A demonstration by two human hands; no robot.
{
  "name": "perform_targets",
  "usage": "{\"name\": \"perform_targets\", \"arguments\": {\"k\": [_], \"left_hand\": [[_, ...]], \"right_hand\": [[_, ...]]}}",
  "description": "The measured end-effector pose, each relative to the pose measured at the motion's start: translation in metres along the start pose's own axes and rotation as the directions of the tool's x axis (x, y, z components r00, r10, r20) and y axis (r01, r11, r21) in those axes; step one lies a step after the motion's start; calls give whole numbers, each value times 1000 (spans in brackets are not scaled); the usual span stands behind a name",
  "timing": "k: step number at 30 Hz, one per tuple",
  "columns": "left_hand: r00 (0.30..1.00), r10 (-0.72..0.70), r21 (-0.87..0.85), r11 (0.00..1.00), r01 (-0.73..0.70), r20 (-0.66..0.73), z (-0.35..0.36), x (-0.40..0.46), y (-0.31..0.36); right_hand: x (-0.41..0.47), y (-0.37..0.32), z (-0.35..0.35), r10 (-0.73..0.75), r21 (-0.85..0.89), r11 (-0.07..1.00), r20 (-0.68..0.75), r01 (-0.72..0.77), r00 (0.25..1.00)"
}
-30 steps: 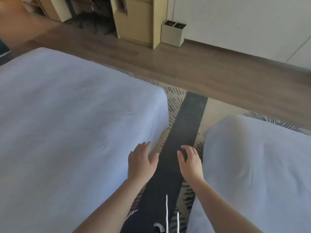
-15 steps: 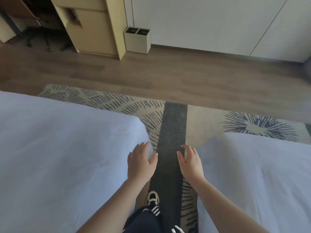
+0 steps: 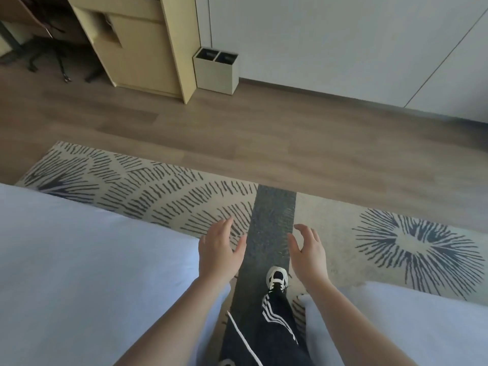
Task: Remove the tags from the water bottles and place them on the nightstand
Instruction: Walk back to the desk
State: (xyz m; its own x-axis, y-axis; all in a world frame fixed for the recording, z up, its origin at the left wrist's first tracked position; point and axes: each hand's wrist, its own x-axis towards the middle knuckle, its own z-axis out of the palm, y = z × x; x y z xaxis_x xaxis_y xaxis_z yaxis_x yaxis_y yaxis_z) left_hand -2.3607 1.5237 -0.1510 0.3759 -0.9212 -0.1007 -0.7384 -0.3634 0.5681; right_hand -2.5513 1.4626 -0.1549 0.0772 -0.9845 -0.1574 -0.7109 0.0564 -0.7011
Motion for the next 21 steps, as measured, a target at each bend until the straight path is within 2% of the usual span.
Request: {"name": "perform_targets", "arguments": {"k": [3, 11, 17, 21], "left_hand": [[999, -24, 16, 1000, 25, -25, 7, 57, 8], [973, -203, 47, 977, 209, -114, -5, 211, 38], [928, -294, 12, 952, 304, -228, -30, 288, 32], [875, -407, -17, 909, 417, -263, -48, 333, 4]], "right_hand": [[72, -8, 3, -21, 2, 1000, 32, 21, 999], [265, -60, -6, -157, -14, 987, 179, 162, 971], [348, -112, 26, -235, 7, 970, 282, 243, 930], [394, -149, 66, -284, 12, 954, 362, 300, 888]]}}
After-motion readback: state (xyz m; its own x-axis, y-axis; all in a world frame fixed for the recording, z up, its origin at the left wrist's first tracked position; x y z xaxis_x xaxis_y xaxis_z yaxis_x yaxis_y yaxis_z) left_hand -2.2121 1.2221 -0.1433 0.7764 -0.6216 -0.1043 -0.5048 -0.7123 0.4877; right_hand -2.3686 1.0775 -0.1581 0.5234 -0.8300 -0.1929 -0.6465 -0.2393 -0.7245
